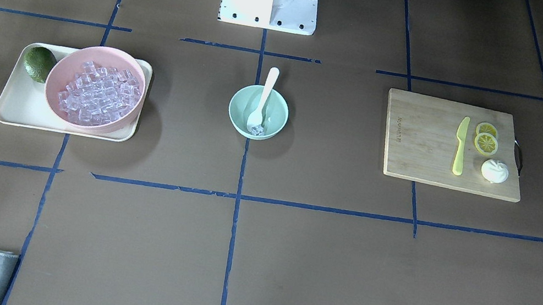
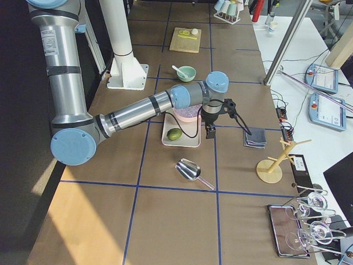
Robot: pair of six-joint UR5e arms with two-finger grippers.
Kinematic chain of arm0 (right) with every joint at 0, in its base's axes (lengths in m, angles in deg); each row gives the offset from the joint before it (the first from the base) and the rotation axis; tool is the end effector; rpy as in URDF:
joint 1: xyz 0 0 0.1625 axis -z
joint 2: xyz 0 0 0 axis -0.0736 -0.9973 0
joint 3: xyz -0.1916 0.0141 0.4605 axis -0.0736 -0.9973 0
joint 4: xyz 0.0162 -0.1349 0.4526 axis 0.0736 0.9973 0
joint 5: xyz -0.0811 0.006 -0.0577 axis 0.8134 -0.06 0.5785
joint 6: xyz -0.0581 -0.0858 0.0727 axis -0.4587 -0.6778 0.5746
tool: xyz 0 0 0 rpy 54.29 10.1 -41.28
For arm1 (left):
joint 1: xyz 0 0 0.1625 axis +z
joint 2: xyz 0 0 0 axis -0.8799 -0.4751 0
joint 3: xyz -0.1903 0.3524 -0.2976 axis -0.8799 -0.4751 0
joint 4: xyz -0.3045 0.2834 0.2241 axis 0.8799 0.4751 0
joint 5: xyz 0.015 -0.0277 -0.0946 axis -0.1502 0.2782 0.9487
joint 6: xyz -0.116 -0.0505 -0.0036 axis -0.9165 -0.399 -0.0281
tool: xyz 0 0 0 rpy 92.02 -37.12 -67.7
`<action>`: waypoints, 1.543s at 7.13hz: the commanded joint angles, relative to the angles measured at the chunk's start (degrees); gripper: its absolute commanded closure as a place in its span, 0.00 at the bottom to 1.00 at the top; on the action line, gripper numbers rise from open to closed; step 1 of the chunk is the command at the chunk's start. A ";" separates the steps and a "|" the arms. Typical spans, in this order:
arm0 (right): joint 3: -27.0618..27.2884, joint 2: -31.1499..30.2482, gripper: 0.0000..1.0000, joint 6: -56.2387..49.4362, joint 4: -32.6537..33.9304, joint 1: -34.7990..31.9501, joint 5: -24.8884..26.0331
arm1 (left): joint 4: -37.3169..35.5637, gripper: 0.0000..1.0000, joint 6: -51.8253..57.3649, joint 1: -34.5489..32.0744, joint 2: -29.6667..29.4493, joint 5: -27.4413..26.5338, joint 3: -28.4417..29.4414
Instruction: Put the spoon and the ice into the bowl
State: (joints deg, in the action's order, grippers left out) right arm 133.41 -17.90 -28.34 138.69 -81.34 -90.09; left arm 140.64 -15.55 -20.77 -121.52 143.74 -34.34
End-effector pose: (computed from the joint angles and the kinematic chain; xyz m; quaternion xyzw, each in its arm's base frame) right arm -0.0858 -0.5727 0.5550 0.0402 -0.3900 -0.1091 0.9135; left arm 0.0305 -0.5179 0.6849 0.0484 0.4129 0.1146 0.9022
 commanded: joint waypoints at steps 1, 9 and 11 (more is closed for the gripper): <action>-0.33 -5.34 0.01 -10.33 1.03 -4.35 1.10 | -0.13 0.00 5.46 -5.30 -1.74 -0.12 3.54; -6.22 -6.16 0.01 -18.54 0.41 -9.11 4.01 | -3.03 0.00 -3.15 -5.13 -1.93 -0.12 2.67; -6.39 -7.12 0.01 -18.01 0.50 -9.11 3.84 | -2.77 0.00 -3.06 -5.13 -1.40 -0.12 3.02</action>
State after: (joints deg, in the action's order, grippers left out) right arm 127.22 -24.61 -46.63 139.12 -90.44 -86.17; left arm 137.73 -18.69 -25.91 -123.14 143.61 -31.48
